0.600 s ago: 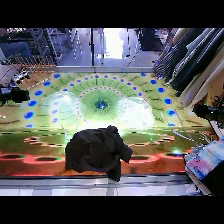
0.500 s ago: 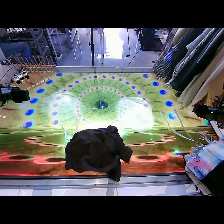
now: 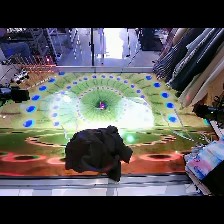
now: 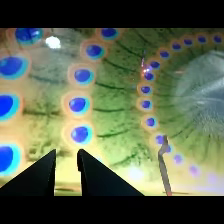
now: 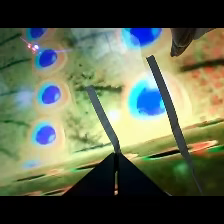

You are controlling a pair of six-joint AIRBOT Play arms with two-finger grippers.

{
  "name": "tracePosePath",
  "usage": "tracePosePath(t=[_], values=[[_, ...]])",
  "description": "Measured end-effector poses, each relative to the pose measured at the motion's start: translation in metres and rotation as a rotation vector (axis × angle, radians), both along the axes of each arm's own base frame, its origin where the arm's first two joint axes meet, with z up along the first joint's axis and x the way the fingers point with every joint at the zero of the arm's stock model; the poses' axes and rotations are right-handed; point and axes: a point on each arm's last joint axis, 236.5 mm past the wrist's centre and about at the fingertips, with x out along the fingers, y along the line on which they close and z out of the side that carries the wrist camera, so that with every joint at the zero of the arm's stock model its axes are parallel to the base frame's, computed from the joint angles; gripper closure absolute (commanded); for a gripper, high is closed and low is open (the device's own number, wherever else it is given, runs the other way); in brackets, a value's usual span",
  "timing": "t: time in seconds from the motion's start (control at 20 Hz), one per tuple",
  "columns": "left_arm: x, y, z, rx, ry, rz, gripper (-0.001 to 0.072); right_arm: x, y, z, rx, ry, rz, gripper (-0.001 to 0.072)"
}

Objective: Fold the clothes and pants, and hang the long-sleeved shirts on hangers.

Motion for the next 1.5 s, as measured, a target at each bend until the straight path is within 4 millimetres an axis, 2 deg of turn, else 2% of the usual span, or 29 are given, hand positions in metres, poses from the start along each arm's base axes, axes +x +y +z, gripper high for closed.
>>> tracePosePath(t=[0.15,0.2,0.25,0.3,0.4,0.5,0.65,0.8,0.85,0.9,0.95,1.05,1.2,1.35,1.5], values=[[0.001,0.000,0.001,0.000,-0.007,-0.001,0.0542,0.013,-0.016,0.014,-0.043,-0.081,-0.049,0.0703],[0.002,0.000,0.001,-0.001,-0.011,-0.002,0.0420,0.018,-0.020,0.022,-0.036,-0.121,-0.082,0.0704],[0.003,-0.001,0.001,-0.007,-0.010,-0.003,0.0109,0.022,-0.021,0.027,-0.003,-0.150,-0.112,0.0703],[0.003,-0.003,-0.001,-0.016,-0.007,-0.006,0.0014,0.024,-0.017,0.032,0.042,-0.170,-0.134,0.0703],[-0.001,-0.008,-0.013,-0.048,0.046,-0.010,0.0016,0.023,-0.006,0.034,0.123,-0.169,-0.144,0.0703],[-0.014,-0.013,-0.036,-0.062,0.150,-0.021,0.0017,0.017,0.008,0.026,0.180,-0.121,-0.120,0.0703],[-0.044,-0.025,-0.080,-0.077,0.343,-0.077,0.0018,0.000,0.031,0.010,0.231,-0.014,-0.054,0.0700],[-0.081,-0.046,-0.122,-0.140,0.504,-0.146,0.0018,-0.015,0.047,0.000,0.267,0.067,-0.004,0.0699],[-0.097,-0.057,-0.137,-0.176,0.552,-0.171,0.0017,-0.019,0.051,-0.003,0.276,0.090,0.007,0.0617],[-0.111,-0.066,-0.150,-0.213,0.591,-0.190,0.0017,-0.024,0.056,-0.007,0.296,0.118,0.016,0.0320],[-0.128,-0.076,-0.163,-0.252,0.632,-0.208,0.0017,-0.031,0.065,-0.013,0.312,0.157,0.044,0.0212],[-0.160,-0.091,-0.190,-0.317,0.707,-0.226,0.0017,-0.052,0.095,-0.031,0.358,0.261,0.147,0.0215],[-0.199,-0.110,-0.224,-0.415,0.798,-0.229,0.0016,-0.095,0.163,-0.065,0.490,0.413,0.357,0.0214],[-0.222,-0.131,-0.246,-0.503,0.841,-0.269,0.0016,-0.141,0.230,-0.091,0.635,0.522,0.544,0.0214],[-0.237,-0.143,-0.260,-0.511,0.853,-0.368,0.0017,-0.183,0.278,-0.111,0.709,0.615,0.675,0.0215]])
